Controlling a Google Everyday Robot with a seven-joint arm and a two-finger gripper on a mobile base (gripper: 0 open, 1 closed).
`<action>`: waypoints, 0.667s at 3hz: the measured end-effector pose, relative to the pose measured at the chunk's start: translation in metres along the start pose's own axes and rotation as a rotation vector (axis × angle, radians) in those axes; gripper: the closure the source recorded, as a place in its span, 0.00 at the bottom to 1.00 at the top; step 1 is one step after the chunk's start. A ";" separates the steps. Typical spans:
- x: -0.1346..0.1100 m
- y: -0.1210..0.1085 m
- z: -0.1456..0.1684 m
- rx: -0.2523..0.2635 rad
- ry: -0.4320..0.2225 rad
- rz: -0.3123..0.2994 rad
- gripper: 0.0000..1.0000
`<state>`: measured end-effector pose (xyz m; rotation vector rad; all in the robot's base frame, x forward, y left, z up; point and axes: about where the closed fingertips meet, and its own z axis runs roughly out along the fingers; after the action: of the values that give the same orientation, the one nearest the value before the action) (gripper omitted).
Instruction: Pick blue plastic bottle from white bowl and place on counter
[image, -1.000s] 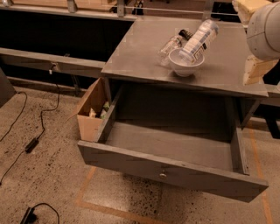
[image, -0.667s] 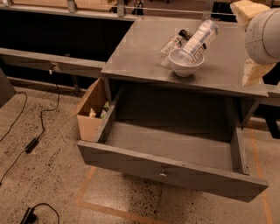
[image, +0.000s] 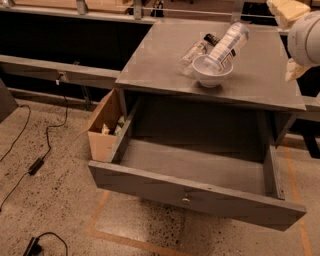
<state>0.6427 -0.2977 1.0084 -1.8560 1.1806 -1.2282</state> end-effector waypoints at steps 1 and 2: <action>0.010 -0.011 0.032 0.044 -0.043 -0.035 0.00; 0.013 -0.024 0.065 0.088 -0.102 -0.076 0.00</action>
Offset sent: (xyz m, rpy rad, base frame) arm 0.1125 0.0007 -0.0017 -0.1275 -0.0661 0.2846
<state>0.7127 -0.2983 1.0087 -1.8896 0.9937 -1.1924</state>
